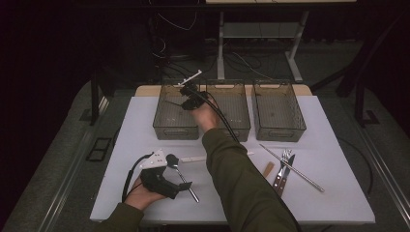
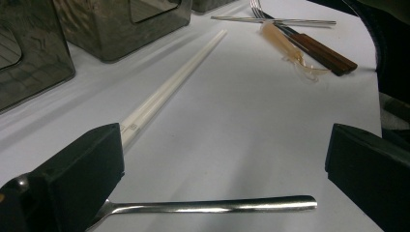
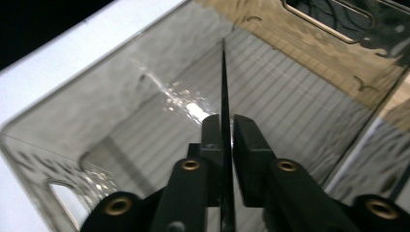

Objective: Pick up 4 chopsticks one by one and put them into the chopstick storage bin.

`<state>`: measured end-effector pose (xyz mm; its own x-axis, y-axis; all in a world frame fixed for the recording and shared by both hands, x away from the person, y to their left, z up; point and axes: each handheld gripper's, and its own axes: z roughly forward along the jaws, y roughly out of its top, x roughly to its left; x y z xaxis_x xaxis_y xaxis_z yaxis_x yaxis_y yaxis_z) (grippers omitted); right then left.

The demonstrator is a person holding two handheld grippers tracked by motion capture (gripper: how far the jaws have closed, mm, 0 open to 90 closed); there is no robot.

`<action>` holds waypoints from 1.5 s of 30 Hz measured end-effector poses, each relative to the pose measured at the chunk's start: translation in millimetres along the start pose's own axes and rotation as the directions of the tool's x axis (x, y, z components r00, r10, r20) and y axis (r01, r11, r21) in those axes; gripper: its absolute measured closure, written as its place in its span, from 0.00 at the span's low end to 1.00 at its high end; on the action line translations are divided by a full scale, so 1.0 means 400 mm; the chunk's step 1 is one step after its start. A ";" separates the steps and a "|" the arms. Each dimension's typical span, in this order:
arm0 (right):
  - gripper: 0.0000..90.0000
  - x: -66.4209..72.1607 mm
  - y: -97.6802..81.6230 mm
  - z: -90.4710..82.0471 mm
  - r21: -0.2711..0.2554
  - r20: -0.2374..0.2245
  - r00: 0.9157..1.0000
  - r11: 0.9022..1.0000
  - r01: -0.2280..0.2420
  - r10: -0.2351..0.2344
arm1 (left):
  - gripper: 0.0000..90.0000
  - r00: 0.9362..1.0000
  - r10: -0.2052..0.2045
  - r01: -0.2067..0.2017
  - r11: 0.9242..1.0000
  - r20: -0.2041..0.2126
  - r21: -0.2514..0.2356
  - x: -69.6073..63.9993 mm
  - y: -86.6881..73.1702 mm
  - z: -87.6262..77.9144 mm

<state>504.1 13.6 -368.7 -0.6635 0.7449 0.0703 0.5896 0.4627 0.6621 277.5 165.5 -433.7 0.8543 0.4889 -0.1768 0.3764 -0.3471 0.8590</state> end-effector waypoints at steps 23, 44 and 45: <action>0.39 -0.064 -0.100 -0.187 -0.119 -0.122 0.991 0.992 0.037 -0.052 | 0.00 1.000 0.017 -0.017 0.999 -0.004 0.027 0.000 -0.002 0.008; 0.19 -0.169 -0.311 -0.380 -0.167 -0.069 0.996 0.985 0.048 -0.061 | 0.00 1.000 0.020 -0.019 0.999 -0.010 0.048 0.000 -0.008 0.015; 0.19 -0.175 -0.321 -0.388 -0.174 -0.063 0.996 0.983 0.051 -0.063 | 0.00 1.000 0.018 -0.018 0.999 -0.011 0.045 0.000 -0.008 0.015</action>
<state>403.2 -172.6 -342.8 -0.7267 0.6828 0.0754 0.4658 0.4091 0.7847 278.6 161.8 -439.5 0.8570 0.4911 -0.1560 0.3771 -0.3913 0.8394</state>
